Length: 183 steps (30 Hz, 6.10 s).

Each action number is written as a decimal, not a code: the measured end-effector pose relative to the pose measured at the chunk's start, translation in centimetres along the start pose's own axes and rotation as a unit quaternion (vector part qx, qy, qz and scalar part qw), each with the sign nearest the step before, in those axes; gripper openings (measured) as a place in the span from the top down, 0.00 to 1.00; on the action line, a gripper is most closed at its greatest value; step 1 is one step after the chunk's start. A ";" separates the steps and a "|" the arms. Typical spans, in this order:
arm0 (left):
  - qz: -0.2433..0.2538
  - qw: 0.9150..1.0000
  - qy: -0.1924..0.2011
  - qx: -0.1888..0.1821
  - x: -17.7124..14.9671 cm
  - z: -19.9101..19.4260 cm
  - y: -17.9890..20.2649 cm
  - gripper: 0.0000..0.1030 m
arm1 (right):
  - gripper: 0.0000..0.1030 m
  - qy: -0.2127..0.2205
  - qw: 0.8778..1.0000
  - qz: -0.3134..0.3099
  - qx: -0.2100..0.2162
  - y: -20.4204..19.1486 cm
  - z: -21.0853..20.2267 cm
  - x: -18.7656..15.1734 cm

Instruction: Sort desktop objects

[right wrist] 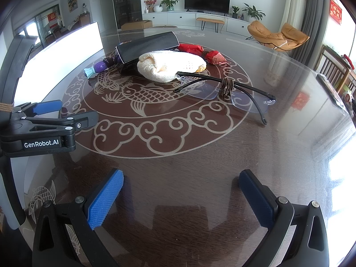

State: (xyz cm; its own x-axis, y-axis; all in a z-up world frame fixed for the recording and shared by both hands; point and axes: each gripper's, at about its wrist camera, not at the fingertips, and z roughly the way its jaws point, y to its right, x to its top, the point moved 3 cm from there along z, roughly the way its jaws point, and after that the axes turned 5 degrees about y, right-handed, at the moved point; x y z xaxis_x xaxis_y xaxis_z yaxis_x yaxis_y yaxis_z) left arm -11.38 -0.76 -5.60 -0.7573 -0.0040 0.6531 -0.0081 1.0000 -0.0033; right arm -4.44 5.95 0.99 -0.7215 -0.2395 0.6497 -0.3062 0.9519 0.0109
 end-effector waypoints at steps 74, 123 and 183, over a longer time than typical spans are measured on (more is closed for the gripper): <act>0.000 1.000 0.000 0.000 0.0 0.0 0.0 0.00 | 0.00 -0.005 0.998 0.033 0.046 8.3 4.0 13.3; 0.087 0.994 -0.061 -0.040 9.1 6.1 -4.6 0.19 | 0.00 0.000 0.992 -0.095 0.083 2.1 4.6 3.6; -0.109 0.984 0.143 -0.019 1.1 -20.6 -21.0 0.80 | 0.89 0.018 0.944 -0.086 0.318 -16.7 -8.2 16.3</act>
State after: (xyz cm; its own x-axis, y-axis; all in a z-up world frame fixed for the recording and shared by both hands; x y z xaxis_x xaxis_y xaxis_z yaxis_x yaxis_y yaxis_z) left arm 1.42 -21.57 10.76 -0.5257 -0.2208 0.8215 -0.1210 0.9753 0.1847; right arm -6.00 -12.32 17.68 -0.6093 -0.3620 0.7055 -0.7357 0.5899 -0.3327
